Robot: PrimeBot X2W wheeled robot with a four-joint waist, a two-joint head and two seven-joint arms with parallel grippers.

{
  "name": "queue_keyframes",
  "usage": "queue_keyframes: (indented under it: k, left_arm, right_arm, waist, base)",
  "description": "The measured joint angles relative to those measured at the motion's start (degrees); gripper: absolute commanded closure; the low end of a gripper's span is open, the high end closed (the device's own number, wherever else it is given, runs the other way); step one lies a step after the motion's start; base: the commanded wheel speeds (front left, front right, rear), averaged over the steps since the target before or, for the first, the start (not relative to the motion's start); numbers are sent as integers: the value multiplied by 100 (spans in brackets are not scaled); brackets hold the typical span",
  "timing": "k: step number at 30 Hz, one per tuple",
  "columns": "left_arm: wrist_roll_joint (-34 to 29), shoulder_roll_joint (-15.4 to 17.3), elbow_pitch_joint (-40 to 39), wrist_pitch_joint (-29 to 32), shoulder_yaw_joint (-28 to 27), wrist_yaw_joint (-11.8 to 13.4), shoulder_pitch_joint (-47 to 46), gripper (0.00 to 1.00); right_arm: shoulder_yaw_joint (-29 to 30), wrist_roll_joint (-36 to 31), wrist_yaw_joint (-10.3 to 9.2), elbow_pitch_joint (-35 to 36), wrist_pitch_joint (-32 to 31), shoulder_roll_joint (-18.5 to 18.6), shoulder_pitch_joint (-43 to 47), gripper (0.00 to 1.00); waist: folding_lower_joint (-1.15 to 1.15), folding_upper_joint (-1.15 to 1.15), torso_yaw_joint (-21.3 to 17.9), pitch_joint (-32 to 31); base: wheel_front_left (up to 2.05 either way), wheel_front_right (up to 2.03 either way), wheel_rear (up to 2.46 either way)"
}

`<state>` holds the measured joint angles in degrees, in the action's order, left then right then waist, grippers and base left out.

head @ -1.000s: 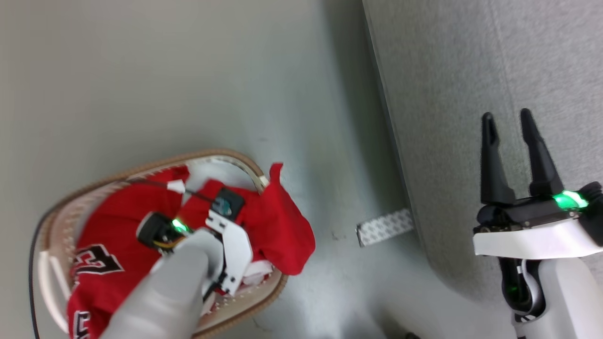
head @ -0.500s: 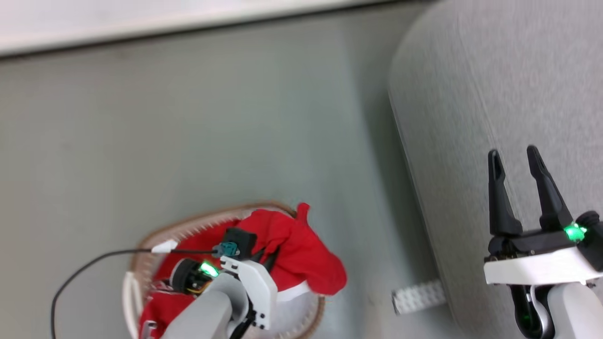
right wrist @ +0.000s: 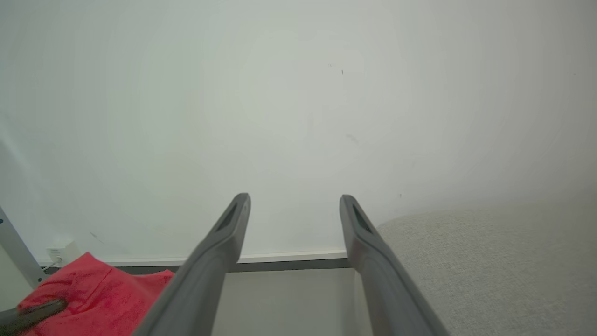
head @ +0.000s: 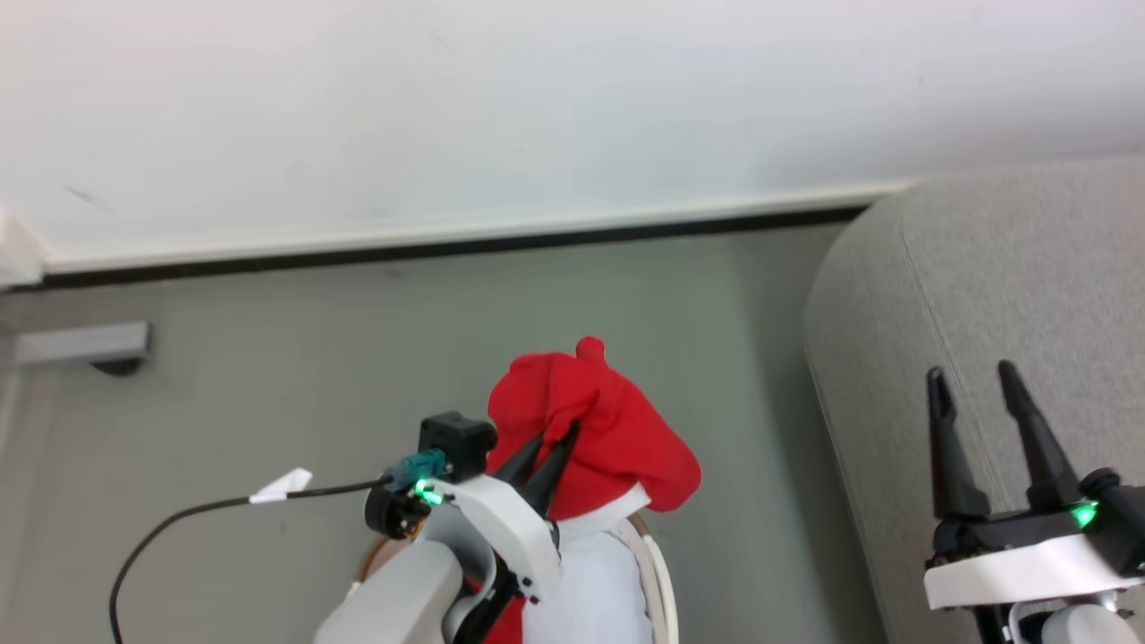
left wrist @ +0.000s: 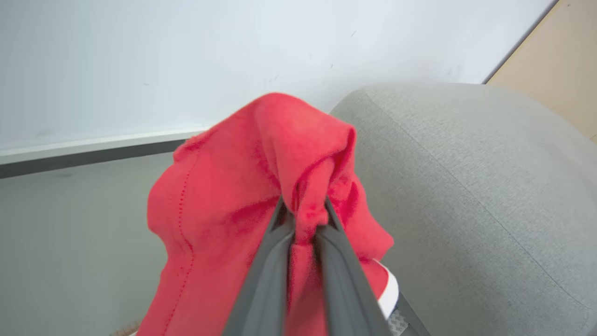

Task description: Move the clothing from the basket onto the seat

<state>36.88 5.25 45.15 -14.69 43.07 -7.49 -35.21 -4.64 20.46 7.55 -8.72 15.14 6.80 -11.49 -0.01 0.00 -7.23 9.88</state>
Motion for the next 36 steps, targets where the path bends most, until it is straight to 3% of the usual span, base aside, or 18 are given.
queue_keyframes:
  k: [6, 22, 36]
  left_arm:
    - [73, 274, -917, 60, -176, 127, 26, 100]
    - [214, 1055, -3752, 967, -608, 1082, 30, 100]
    - [260, 1167, -4279, 1159, -579, 1285, 250, 100]
  right_arm:
    - [-145, -43, 0, 14, 0, -36, 187, 0]
    - [-417, -280, 0, 337, -155, -111, 603, 0]
    - [-1065, -420, 0, 533, -352, 157, 539, 0]
  waist:
    - [0, 0, 164, -464]
    - [1, 0, 260, -1027]
    - [1, 0, 353, -1102]
  base:
    - [0, 0, 0]
    - [0, 0, 0]
    - [0, 0, 0]
